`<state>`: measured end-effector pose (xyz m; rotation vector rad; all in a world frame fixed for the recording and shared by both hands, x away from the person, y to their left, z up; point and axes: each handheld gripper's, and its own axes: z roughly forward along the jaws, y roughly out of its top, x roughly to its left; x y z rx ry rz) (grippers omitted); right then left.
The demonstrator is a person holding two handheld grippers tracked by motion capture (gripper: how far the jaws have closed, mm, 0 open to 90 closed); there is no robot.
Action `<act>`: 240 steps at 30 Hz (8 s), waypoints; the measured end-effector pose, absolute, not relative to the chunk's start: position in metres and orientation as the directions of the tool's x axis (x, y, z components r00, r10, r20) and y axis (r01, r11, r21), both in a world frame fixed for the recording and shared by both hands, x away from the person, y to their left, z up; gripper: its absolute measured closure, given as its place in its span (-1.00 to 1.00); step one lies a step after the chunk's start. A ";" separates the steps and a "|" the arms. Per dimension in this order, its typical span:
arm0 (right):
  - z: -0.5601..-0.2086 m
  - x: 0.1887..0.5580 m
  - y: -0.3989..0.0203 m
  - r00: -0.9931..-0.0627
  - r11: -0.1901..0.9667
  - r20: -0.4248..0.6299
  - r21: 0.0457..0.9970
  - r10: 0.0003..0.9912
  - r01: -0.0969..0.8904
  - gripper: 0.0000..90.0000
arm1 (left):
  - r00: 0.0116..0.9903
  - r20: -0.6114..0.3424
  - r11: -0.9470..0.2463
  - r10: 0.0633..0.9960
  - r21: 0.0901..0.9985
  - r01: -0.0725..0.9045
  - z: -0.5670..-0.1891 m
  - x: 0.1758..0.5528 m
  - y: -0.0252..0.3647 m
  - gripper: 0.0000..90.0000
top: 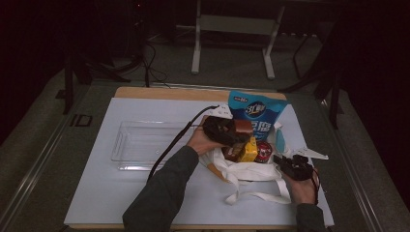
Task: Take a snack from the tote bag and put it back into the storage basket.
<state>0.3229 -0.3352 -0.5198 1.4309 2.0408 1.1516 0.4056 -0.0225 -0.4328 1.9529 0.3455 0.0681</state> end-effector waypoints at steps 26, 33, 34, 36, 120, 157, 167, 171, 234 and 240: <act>-0.521 0.323 -0.337 -0.405 0.126 0.151 0.804 0.902 0.581 0.72 | 0.945 -0.043 -0.353 0.325 0.921 0.164 -0.423 0.393 -0.018 -0.05; -0.522 0.323 -0.337 -0.406 0.123 0.153 0.808 0.901 0.576 0.72 | 0.941 -0.031 -0.350 0.337 0.923 0.156 -0.413 0.389 -0.011 -0.05; -0.522 0.323 -0.337 -0.406 0.123 0.152 0.808 0.901 0.576 0.72 | 0.941 -0.029 -0.346 0.337 0.926 0.153 -0.411 0.388 -0.010 -0.05; -0.522 0.323 -0.337 -0.405 0.123 0.151 0.808 0.902 0.576 0.72 | 0.938 -0.027 -0.337 0.346 0.929 0.151 -0.408 0.387 -0.008 -0.05; -0.523 0.322 -0.337 -0.404 0.125 0.149 0.807 0.902 0.577 0.73 | 0.951 -0.108 -0.220 0.290 0.959 0.176 -0.329 0.335 0.054 -0.05; -0.523 0.322 -0.337 -0.406 0.122 0.153 0.808 0.901 0.576 0.73 | 0.963 -0.087 -0.274 0.256 0.949 0.158 -0.336 0.342 0.110 -0.05; -0.523 0.322 -0.338 -0.406 0.120 0.156 0.808 0.901 0.577 0.73 | 0.957 -0.091 -0.266 0.274 0.950 0.166 -0.337 0.346 0.129 -0.05; -0.523 0.322 -0.338 -0.406 0.119 0.157 0.808 0.900 0.577 0.73 | 0.956 -0.083 -0.274 0.282 0.948 0.163 -0.338 0.347 0.135 -0.05; -0.524 0.322 -0.338 -0.406 0.111 0.166 0.809 0.899 0.577 0.72 | 0.939 -0.013 -0.464 0.344 0.867 0.182 -0.367 0.365 0.168 -0.06; -0.524 0.322 -0.339 -0.406 0.111 0.167 0.809 0.898 0.577 0.72 | 0.942 -0.021 -0.488 0.334 0.851 0.192 -0.371 0.367 0.167 -0.06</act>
